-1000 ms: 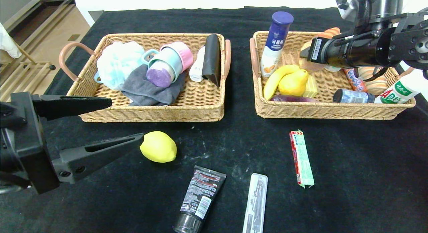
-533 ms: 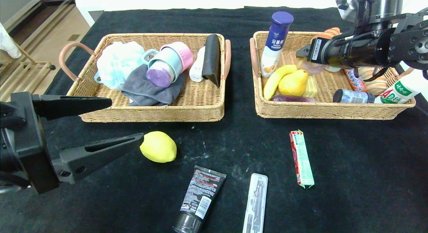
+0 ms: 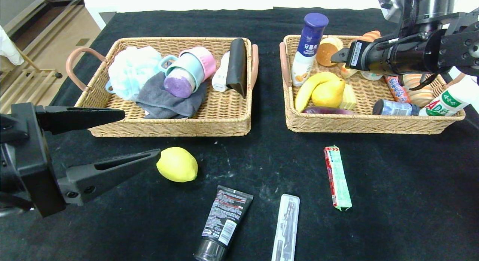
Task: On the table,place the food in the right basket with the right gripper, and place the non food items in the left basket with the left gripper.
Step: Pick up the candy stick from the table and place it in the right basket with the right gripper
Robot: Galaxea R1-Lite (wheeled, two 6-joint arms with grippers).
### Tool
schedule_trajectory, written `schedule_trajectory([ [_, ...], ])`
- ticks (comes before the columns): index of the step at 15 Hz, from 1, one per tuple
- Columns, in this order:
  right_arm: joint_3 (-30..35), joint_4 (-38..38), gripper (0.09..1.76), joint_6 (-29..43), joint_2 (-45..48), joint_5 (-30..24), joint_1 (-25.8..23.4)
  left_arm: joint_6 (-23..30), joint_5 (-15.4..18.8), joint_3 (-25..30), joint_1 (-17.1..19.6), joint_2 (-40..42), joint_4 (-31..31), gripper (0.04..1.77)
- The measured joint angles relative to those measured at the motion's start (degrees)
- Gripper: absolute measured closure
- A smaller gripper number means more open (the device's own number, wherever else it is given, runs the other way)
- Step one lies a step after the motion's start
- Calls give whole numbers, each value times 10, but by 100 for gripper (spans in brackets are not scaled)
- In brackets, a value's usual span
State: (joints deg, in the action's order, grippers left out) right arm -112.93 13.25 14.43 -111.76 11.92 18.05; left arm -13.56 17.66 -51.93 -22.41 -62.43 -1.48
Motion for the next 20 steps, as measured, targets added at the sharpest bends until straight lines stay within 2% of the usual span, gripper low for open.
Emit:
schedule_trajectory([
  [6,8,10,18,-7,17,-2,2,0,0,0,0,0,0,9],
  [15,24,139,15,-11,94,-1,36,0,0,-1,0,5,0,9],
  [20,72,198,15,-3,130,27,76,1,-1,-1,-9,9,1,9],
])
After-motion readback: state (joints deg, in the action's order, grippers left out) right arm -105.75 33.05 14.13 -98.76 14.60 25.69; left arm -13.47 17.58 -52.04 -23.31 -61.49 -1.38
